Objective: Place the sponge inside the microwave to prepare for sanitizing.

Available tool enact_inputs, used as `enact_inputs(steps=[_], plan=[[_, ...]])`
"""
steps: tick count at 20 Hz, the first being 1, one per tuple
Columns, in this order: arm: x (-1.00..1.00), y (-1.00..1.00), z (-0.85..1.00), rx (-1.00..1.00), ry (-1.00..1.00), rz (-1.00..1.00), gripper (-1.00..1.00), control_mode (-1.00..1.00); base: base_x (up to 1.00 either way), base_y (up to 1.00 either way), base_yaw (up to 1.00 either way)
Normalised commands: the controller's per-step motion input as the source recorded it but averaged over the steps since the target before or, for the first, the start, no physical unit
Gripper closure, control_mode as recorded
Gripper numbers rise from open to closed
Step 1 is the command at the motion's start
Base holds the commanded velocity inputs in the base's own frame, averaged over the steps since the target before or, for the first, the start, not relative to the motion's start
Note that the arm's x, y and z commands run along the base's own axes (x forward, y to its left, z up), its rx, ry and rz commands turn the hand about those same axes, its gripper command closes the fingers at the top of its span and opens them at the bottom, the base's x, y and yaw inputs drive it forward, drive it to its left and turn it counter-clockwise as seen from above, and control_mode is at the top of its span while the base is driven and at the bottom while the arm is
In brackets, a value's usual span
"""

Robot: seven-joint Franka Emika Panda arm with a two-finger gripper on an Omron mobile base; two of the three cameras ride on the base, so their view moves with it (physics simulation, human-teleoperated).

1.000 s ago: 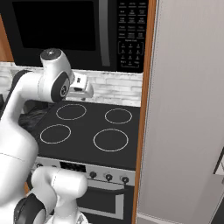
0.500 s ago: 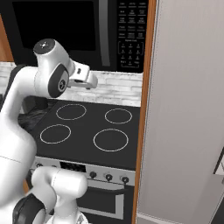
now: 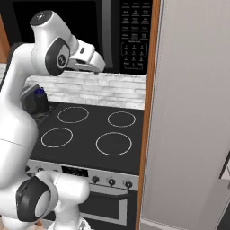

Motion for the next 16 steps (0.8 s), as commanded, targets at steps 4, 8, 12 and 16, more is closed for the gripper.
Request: enact_inputs(steps=[4, 8, 12, 16], plan=[[0.03, -0.01, 0.44, 0.02, -0.23, 0.00, -1.00, -1.00, 0.00, 0.00, 0.00], [0.05, -0.10, 0.35, 0.11, -0.18, 0.00, -1.00, -1.00, 0.00, 0.00, 0.00], [0.14, -0.11, 0.10, 0.02, -0.16, 0.00, -1.00, -1.00, 0.00, 0.00, 0.00], [0.38, -0.13, 0.00, 0.00, -0.11, 0.00, -1.00, -1.00, 0.00, 0.00, 0.00]])
